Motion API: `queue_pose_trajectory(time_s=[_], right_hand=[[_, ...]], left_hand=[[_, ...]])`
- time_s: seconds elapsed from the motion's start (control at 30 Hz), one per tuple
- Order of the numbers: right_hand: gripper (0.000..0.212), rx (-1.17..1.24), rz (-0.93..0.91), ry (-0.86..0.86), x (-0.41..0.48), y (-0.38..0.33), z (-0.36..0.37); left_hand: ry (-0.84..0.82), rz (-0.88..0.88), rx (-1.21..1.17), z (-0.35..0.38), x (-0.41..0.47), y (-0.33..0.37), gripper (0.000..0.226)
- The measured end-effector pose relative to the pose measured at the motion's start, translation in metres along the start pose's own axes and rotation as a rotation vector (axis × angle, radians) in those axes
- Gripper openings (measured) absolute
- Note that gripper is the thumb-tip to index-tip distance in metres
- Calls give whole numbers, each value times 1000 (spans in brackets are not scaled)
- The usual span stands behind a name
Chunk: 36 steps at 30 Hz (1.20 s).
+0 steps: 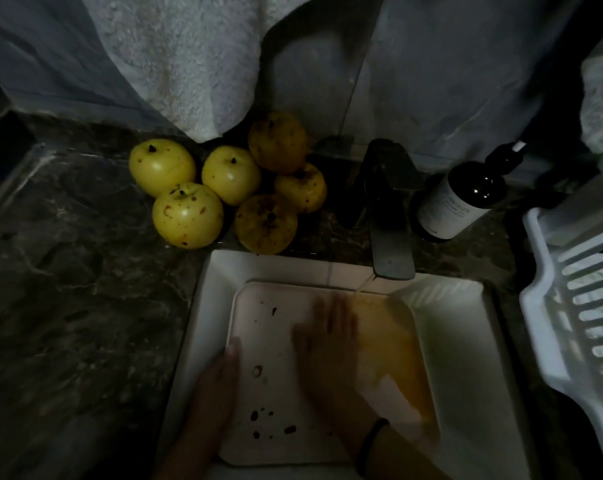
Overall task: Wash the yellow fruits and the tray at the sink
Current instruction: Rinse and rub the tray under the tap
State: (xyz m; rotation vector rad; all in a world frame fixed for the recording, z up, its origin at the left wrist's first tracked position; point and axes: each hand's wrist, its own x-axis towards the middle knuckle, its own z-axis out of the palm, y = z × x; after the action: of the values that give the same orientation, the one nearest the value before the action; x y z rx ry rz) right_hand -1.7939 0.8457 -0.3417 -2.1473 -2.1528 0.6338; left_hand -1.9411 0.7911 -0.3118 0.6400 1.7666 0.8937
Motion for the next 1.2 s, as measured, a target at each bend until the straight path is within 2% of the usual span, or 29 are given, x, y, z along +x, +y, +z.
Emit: queue_pose_trajectory(time_s=[0.07,0.13,0.23,0.3,0.4,0.47,0.57,0.63,0.7,0.83,0.9,0.93,1.07,1.17,1.2], right_hand=[[74,-58,-140,-2,-9,-20,7],[62,-139,-376,-63,-18,-36,6],[54,-198,-616,-78,-24,-31,5],[51,-222,-532,-63,-28,-13,-1],[62,-186,-213,39,-24,28,-13],[67,-128,-26,8,-17,57,-19],[67,-89,132,25,-9,65,-22],[75,-68,124,78,-4,47,-16],[81,-52,17,102,-5,22,-9],[77,-107,-354,3,-26,-22,8],[66,-188,-533,33,-32,-20,10],[65,-187,-517,21,-32,-12,4],[80,-89,-124,13,-23,38,-28],[80,-66,25,20,-21,69,-40],[77,-49,82,31,-21,75,-41]], left_hand=[[11,44,5,0,2,-4,41],[-1,64,-27,-1,3,-5,36],[-23,47,-24,0,6,-5,33],[-49,44,-28,-1,3,-4,32],[-63,60,-66,-1,-2,4,31],[-70,43,-66,-1,-4,8,30],[-97,23,-10,1,1,4,43],[-113,11,16,2,3,3,51],[-117,-13,11,3,5,2,50],[-104,15,3,3,4,2,43],[-98,-4,-12,2,2,4,44],[-99,-19,-8,1,2,7,47],[-97,-76,-28,0,4,13,69],[-41,-72,20,-2,8,19,62],[-91,-109,32,-6,9,17,63]])
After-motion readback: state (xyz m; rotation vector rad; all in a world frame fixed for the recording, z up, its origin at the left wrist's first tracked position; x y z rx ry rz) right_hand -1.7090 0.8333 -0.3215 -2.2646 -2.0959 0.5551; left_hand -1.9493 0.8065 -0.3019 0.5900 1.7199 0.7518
